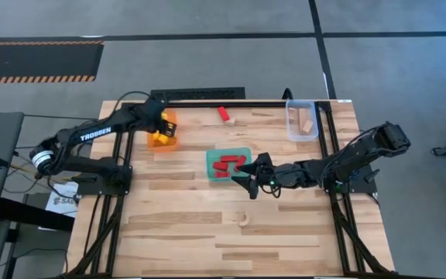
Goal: Sort & place blocks by color
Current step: Put the yellow block into the orange bin, then put the brown block into the transparent bin
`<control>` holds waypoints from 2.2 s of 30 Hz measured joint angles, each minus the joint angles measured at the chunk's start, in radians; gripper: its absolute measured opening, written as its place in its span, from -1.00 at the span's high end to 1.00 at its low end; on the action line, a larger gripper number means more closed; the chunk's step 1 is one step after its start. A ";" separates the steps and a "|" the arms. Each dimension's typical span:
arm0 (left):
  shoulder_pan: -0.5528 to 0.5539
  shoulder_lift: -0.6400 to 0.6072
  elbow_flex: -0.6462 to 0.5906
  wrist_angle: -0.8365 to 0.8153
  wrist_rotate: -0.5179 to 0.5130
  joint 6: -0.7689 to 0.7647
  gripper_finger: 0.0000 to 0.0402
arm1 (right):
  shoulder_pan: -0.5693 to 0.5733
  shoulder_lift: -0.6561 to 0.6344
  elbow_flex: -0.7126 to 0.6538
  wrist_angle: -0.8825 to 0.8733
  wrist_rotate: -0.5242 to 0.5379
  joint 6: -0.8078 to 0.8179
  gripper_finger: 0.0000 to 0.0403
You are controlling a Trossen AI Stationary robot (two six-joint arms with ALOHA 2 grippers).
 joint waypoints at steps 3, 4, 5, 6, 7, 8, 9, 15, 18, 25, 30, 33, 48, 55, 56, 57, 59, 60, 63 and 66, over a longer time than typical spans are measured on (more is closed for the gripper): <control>0.077 0.009 0.000 0.009 0.083 -0.029 0.48 | -0.006 0.014 0.001 0.009 0.000 0.000 -0.50; 0.098 0.017 0.000 0.016 0.115 -0.038 0.48 | -0.007 0.016 0.001 0.001 -0.001 0.000 -0.50; 0.119 0.025 0.000 0.016 0.143 -0.041 0.48 | -0.009 0.017 0.000 -0.001 0.000 0.000 -0.50; 0.135 0.032 0.000 0.019 0.160 -0.046 0.46 | -0.013 0.017 0.000 0.002 0.000 0.000 -0.50; 0.149 0.042 0.000 0.024 0.170 -0.053 0.39 | -0.016 0.016 0.000 0.005 0.000 0.000 -0.50; 0.161 0.055 0.000 0.023 0.179 -0.063 0.30 | -0.021 0.016 0.000 0.003 -0.001 0.000 -0.50; 0.170 0.069 0.000 0.016 0.184 -0.072 0.18 | -0.025 0.016 0.000 -0.002 -0.001 0.000 -0.50; 0.187 0.100 0.003 0.007 0.231 -0.044 -0.48 | -0.055 0.016 0.000 -0.002 -0.069 -0.008 -0.50; 0.180 0.099 0.038 -0.015 0.229 -0.033 -0.64 | -0.072 0.016 0.000 -0.006 -0.149 -0.008 -0.50; 0.050 0.097 0.156 -0.043 0.212 0.036 -0.66 | -0.086 0.016 0.000 -0.038 -0.307 -0.008 -0.50; -0.159 0.097 0.180 0.042 0.211 0.153 -0.62 | -0.055 0.016 0.000 -0.156 -0.462 -0.054 -0.50; -0.280 0.097 0.167 0.115 0.219 0.261 -0.61 | -0.031 0.016 0.000 -0.219 -0.534 -0.112 -0.50; -0.601 0.098 0.149 0.157 0.164 0.333 -0.61 | 0.096 0.016 0.000 -0.295 -0.522 -0.678 -0.50; -0.713 0.097 0.149 0.116 0.042 0.373 -0.61 | 0.185 0.087 0.072 -0.425 -0.415 -0.719 -0.50; -0.731 0.097 0.149 0.119 0.024 0.380 -0.61 | 0.192 0.118 0.111 -0.448 -0.415 -0.722 -0.50; -0.747 0.097 0.146 0.121 0.010 0.387 -0.61 | 0.198 0.152 0.154 -0.482 -0.417 -0.734 -0.50; -0.771 0.097 0.138 0.133 -0.003 0.395 -0.61 | 0.205 0.217 0.224 -0.588 -0.421 -0.740 -0.50; -0.778 0.097 0.134 0.140 -0.005 0.395 -0.61 | 0.208 0.247 0.254 -0.636 -0.420 -0.731 -0.50; -0.784 0.097 0.132 0.142 -0.008 0.395 -0.61 | 0.202 0.321 0.326 -0.665 -0.410 -0.711 -0.50; -0.783 0.098 0.132 0.162 -0.008 0.394 -0.61 | 0.203 0.377 0.355 -0.689 -0.372 -0.719 -0.50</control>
